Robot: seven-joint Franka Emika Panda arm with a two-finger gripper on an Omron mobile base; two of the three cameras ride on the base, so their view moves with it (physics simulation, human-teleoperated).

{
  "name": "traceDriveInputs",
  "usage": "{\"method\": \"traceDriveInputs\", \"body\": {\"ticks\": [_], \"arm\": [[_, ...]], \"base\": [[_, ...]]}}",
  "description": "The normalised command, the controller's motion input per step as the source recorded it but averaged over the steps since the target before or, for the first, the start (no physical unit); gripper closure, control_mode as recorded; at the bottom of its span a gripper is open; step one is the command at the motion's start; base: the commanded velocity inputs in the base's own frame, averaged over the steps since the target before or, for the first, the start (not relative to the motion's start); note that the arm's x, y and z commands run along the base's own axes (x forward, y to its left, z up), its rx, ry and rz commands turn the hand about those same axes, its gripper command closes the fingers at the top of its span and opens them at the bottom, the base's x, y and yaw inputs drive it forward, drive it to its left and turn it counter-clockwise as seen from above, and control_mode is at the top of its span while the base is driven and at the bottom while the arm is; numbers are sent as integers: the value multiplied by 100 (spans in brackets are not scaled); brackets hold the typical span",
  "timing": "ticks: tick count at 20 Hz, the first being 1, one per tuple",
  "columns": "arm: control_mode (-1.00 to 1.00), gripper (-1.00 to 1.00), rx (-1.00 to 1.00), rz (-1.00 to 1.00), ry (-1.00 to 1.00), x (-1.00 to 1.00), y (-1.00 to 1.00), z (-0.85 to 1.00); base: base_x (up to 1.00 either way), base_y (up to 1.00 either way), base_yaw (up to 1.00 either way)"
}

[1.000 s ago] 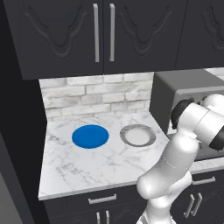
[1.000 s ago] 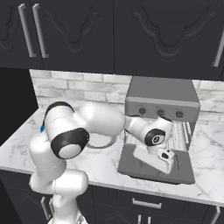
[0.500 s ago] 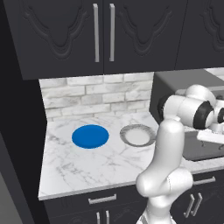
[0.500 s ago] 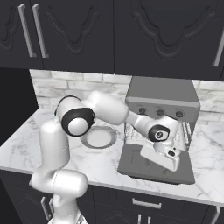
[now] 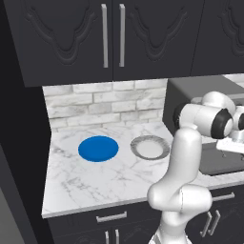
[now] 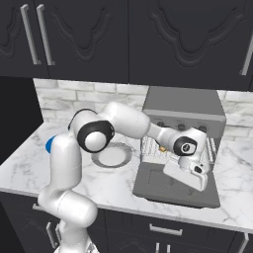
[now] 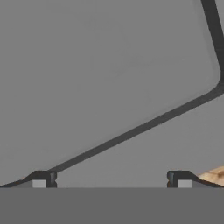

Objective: Open the toaster oven door. Place the baguette on the bottom rack in the toaster oven and place the steak on the top rack.

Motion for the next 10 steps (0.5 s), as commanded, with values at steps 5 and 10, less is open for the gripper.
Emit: {"method": "traceDriveInputs", "body": {"ticks": [5,10], "arm": [[-100,-100,0,-12,13,36,0,0],[-100,-100,0,-20,8,34,0,0]], "base": [[0,0,0],[0,0,0]]}}
